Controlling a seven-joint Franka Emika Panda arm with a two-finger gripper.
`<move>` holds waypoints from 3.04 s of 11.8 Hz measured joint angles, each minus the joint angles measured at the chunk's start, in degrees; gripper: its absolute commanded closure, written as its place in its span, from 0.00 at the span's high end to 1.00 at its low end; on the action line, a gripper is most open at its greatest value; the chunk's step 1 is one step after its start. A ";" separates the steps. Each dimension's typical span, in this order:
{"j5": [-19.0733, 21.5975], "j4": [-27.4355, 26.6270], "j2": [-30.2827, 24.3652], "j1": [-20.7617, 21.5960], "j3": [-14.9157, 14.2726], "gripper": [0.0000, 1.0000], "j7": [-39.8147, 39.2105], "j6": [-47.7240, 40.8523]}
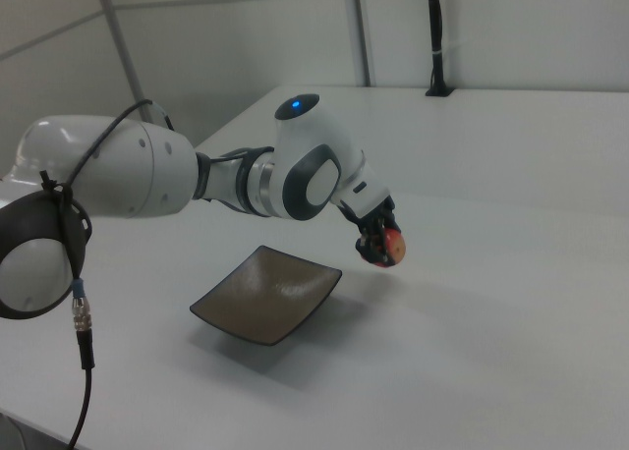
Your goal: Apples placed on a ceramic plate
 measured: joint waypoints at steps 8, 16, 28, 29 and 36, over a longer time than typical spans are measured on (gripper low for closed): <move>-0.01 -11.32 -12.51 -0.78 3.67 0.67 -5.41 -0.75; -0.01 -15.50 -14.56 1.33 7.02 1.00 -7.24 -5.98; -0.03 -15.25 -20.34 1.35 9.36 1.00 -40.01 -21.06; -0.02 -15.26 -21.51 1.37 9.40 1.00 -46.21 -23.90; 4.93 -15.30 -25.98 1.95 9.62 1.00 -70.93 -33.31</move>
